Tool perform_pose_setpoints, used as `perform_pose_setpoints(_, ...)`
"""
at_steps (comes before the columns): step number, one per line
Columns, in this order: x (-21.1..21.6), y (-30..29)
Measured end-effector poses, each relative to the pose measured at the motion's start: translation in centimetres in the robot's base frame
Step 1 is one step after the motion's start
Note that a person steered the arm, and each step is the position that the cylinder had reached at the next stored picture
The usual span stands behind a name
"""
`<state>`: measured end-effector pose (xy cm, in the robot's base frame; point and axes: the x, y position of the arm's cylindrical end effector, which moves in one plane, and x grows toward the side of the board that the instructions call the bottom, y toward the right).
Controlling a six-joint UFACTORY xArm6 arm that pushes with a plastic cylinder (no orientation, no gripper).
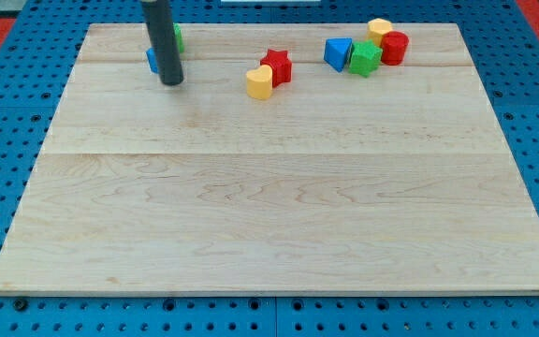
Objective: Separate yellow heart and the red star
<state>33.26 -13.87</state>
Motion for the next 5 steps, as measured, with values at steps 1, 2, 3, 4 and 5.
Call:
perform_pose_setpoints(1, 2.5, 1.4)
perform_pose_setpoints(2, 1.9, 3.0)
perform_pose_setpoints(3, 0.0, 4.8)
perform_pose_setpoints(4, -0.4, 8.7)
perform_pose_setpoints(5, -0.4, 13.5)
